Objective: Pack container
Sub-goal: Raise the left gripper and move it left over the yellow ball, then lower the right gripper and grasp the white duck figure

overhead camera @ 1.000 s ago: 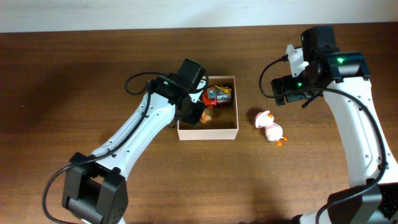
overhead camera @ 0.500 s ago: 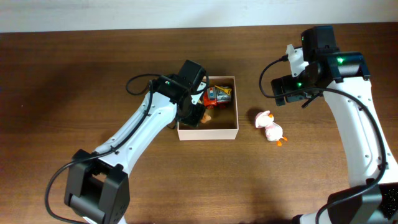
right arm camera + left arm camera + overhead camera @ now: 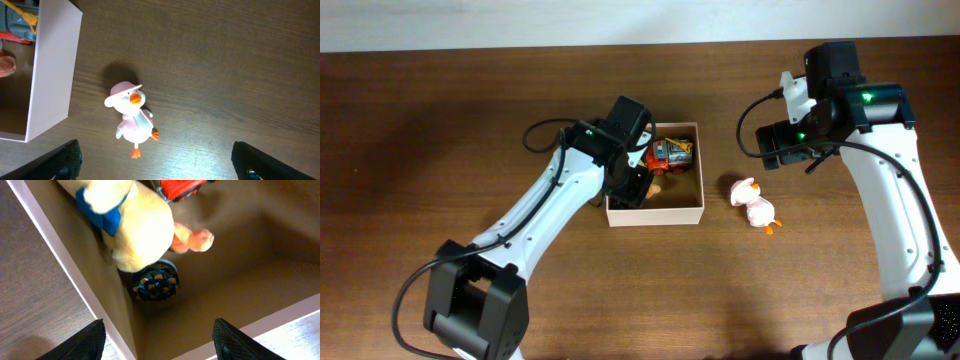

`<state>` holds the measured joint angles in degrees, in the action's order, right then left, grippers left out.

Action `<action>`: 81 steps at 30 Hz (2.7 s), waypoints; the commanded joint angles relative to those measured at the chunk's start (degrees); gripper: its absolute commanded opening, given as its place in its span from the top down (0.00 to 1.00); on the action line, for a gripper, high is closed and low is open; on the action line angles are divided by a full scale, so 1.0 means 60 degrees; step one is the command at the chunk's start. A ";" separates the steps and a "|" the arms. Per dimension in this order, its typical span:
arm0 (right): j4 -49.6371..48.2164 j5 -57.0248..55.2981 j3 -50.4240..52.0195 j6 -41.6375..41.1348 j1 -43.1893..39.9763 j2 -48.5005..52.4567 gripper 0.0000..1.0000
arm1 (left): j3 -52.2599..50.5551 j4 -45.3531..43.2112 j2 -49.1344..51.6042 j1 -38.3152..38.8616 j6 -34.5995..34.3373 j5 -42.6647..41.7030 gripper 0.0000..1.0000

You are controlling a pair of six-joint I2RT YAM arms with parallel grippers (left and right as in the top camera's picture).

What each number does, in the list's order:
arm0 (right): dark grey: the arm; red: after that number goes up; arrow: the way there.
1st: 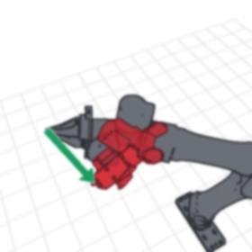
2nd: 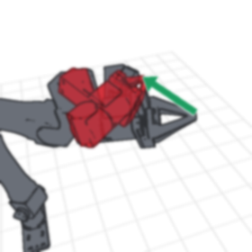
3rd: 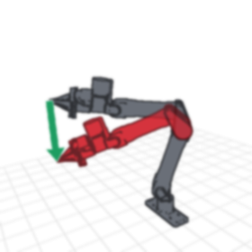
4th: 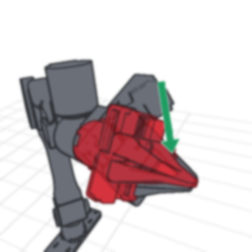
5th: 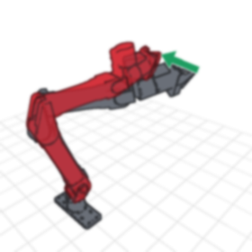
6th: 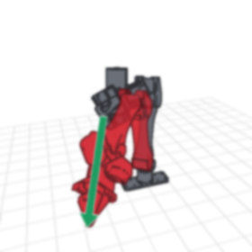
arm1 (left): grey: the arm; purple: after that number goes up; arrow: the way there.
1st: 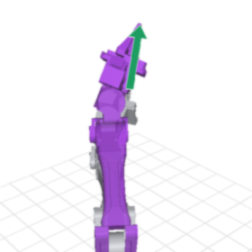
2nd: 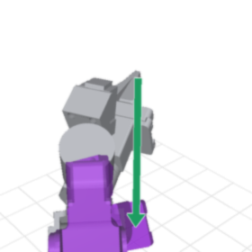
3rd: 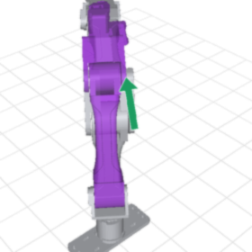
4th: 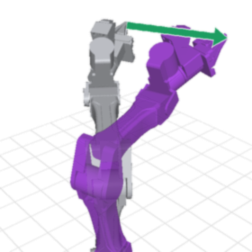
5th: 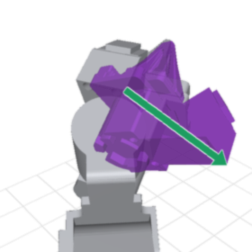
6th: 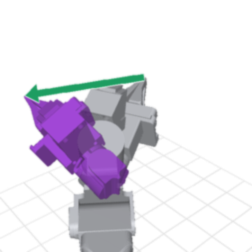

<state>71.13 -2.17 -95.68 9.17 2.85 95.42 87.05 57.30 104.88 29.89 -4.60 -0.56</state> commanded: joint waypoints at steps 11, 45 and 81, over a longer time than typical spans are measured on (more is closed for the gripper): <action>-0.0004 -0.0113 -0.0091 -0.0080 -0.0051 -0.0036 0.01 | 0.2215 0.0947 -0.0572 -0.1574 -0.0790 0.0102 0.28; -0.0004 -0.0117 -0.0091 -0.0080 -0.0051 -0.0036 0.01 | -0.1574 0.0477 -0.0896 -0.4914 -0.2157 0.0342 0.01; -0.1366 0.1661 0.1836 0.0069 -0.0044 0.1388 0.10 | -0.1574 0.0375 -0.0896 -0.4914 -0.2149 0.0342 0.01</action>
<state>64.97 7.42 -89.23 9.26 2.85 100.38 77.84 59.81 101.34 0.56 -17.17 1.93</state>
